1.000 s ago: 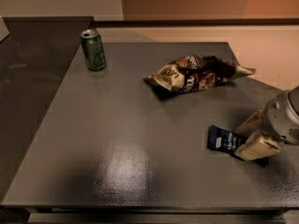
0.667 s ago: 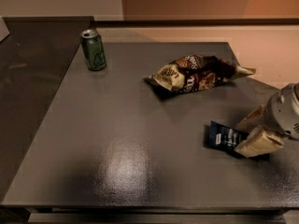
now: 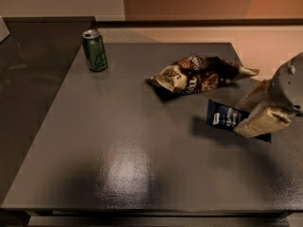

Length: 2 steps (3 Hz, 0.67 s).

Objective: Pick rxbar blueberry

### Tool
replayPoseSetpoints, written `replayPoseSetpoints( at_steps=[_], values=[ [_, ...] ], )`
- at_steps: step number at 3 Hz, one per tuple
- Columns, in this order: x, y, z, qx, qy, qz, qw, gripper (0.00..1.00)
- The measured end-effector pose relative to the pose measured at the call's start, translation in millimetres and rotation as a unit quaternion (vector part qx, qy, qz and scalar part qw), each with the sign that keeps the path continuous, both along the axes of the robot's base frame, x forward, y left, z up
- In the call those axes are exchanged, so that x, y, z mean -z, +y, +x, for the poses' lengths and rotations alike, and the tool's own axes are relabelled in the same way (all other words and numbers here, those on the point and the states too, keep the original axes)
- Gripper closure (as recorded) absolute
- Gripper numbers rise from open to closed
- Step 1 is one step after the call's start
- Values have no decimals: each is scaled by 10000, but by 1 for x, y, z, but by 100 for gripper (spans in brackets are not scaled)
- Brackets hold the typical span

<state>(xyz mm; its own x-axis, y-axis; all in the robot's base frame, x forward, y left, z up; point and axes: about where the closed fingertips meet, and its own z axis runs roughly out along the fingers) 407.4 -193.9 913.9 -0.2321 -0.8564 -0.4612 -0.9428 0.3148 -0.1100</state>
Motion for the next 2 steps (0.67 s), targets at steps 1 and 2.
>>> replayPoseSetpoints(
  at_steps=[1,2],
  values=[
    [-57,15,13,-196,-286,-122,9993,100],
    [-57,15,13,-196,-286,-122,9993,100]
  ],
)
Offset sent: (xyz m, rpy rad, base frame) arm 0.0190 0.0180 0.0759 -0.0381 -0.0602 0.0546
